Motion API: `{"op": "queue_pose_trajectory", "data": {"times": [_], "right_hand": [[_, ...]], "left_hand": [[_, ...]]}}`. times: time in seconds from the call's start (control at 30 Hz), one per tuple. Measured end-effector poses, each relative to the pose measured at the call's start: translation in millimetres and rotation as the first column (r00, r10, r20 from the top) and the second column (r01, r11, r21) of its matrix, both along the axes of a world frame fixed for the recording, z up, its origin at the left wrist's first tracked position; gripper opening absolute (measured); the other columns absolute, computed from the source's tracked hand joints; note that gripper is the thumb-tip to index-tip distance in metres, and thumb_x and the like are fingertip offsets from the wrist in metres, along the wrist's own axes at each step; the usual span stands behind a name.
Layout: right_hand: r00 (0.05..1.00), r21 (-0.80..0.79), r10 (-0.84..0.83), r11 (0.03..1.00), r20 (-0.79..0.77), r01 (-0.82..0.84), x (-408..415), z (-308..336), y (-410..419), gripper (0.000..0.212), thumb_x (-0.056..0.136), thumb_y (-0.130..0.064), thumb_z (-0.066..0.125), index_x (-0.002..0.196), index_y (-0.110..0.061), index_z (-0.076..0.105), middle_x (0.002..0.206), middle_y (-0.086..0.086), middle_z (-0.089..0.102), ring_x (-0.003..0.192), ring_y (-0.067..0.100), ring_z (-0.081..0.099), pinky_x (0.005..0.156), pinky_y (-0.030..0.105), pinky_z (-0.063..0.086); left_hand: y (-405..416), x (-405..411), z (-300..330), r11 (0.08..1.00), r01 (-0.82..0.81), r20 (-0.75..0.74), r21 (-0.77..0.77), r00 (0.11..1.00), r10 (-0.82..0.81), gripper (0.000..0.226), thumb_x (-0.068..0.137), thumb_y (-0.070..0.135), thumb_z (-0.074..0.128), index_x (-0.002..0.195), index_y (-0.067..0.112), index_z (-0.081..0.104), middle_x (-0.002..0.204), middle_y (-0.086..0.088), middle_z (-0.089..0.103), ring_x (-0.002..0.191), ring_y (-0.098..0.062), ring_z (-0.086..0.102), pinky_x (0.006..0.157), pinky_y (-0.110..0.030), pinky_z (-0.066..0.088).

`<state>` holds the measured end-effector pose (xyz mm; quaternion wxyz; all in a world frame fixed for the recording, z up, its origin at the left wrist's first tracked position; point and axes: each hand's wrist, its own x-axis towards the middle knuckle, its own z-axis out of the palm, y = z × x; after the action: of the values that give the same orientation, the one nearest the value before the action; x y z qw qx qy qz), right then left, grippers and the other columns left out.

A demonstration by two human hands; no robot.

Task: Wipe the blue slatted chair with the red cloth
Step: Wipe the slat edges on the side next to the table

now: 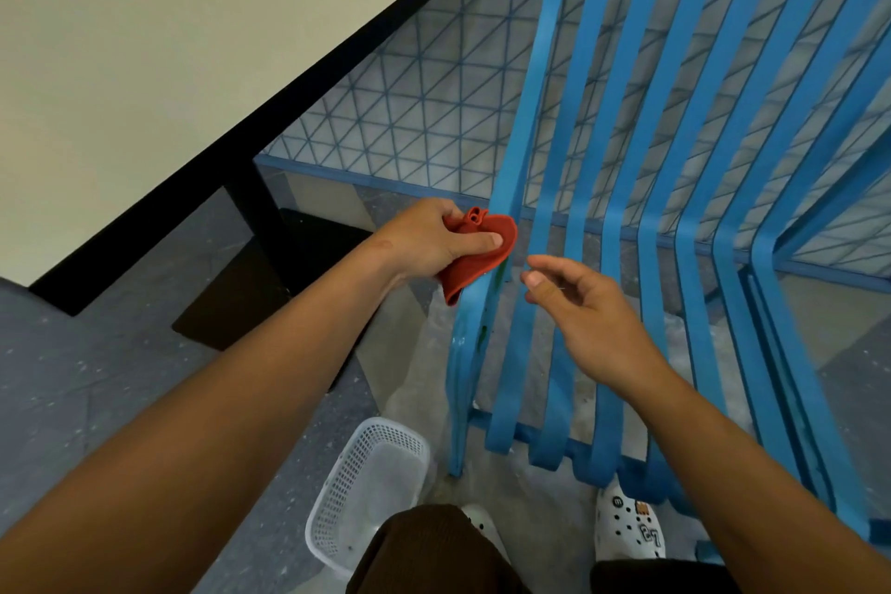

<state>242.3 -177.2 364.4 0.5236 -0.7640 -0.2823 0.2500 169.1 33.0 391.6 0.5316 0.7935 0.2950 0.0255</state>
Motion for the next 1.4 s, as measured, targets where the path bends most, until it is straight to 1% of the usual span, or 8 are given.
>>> {"op": "queue_pose_trajectory", "data": {"times": [0.13,0.4,0.67,0.83,0.93,1.13,1.27,1.4], "right_hand": [[1.000,-0.003,0.009,1.000,0.006,-0.009,-1,-2,-4,0.033,0.100,-0.035,0.061,0.132,-0.028,0.063,0.124,-0.012,0.067,0.115,0.004,0.063,0.100,0.023,0.049],[0.999,0.002,0.037,0.999,-0.031,-0.037,1,-4,-10,0.033,0.100,-0.032,0.061,0.133,-0.028,0.061,0.124,-0.015,0.066,0.113,0.000,0.064,0.099,0.022,0.050],[0.996,0.055,0.060,0.997,-0.062,-0.057,-10,-4,3,0.025,0.097,-0.027,0.066,0.123,-0.028,0.069,0.112,-0.015,0.072,0.102,-0.004,0.067,0.087,0.012,0.053],[0.991,0.126,0.032,0.992,-0.133,-0.015,-26,-10,14,0.023,0.092,-0.020,0.072,0.116,-0.020,0.072,0.101,-0.004,0.076,0.095,0.003,0.071,0.085,0.016,0.055],[0.990,0.134,0.017,0.991,-0.142,0.002,-27,-12,16,0.020,0.089,-0.024,0.076,0.108,-0.019,0.072,0.093,0.001,0.076,0.086,0.006,0.071,0.084,0.021,0.057],[0.989,0.112,0.039,0.993,-0.143,-0.023,-28,-19,17,0.026,0.087,-0.028,0.079,0.110,-0.019,0.070,0.092,0.004,0.077,0.092,0.012,0.073,0.092,0.034,0.059],[0.987,0.109,0.045,0.994,-0.154,-0.028,-31,-18,15,0.033,0.087,-0.022,0.079,0.118,-0.015,0.067,0.089,-0.003,0.076,0.088,0.002,0.072,0.085,0.020,0.055],[0.981,0.110,0.041,0.994,-0.192,-0.020,-32,-17,14,0.034,0.088,-0.023,0.078,0.120,-0.016,0.067,0.090,-0.005,0.076,0.089,-0.002,0.071,0.077,0.011,0.053]], "left_hand": [[-6,-19,-4,1.000,0.024,0.012,-0.013,1.000,-0.024,0.051,0.066,0.050,0.088,0.093,0.016,0.063,0.099,-0.016,0.074,0.094,-0.032,0.073,0.090,-0.052,0.057],[-16,-41,-19,1.000,-0.023,0.066,-0.018,0.998,0.024,0.036,0.074,0.038,0.088,0.090,0.015,0.066,0.094,-0.012,0.075,0.090,-0.026,0.074,0.089,-0.049,0.060],[-3,10,-5,0.996,-0.079,0.104,0.044,0.992,0.074,0.035,0.081,0.040,0.083,0.092,0.015,0.061,0.081,0.002,0.068,0.075,-0.013,0.065,0.072,-0.032,0.054],[-2,-3,-8,1.000,-0.004,0.062,-0.020,0.998,0.005,0.043,0.083,0.041,0.080,0.107,0.009,0.063,0.102,-0.012,0.074,0.095,-0.027,0.074,0.087,-0.051,0.061],[-6,-22,-11,0.998,0.020,0.073,-0.051,0.997,-0.017,0.036,0.085,0.038,0.079,0.103,0.011,0.064,0.106,-0.017,0.073,0.097,-0.031,0.074,0.089,-0.053,0.060],[-17,-53,-23,0.994,0.057,0.123,-0.092,0.991,-0.046,0.021,0.086,0.030,0.079,0.088,0.017,0.062,0.078,-0.001,0.070,0.074,-0.012,0.068,0.066,-0.029,0.055],[-12,-34,-17,1.000,0.008,0.152,-0.008,0.988,-0.007,0.023,0.085,0.035,0.080,0.081,0.021,0.062,0.077,0.000,0.069,0.073,-0.012,0.066,0.072,-0.034,0.055],[-7,-8,-9,0.997,-0.029,0.123,0.075,0.992,0.020,0.039,0.083,0.042,0.080,0.098,0.009,0.065,0.082,0.001,0.068,0.076,-0.012,0.065,0.074,-0.033,0.054]]}}
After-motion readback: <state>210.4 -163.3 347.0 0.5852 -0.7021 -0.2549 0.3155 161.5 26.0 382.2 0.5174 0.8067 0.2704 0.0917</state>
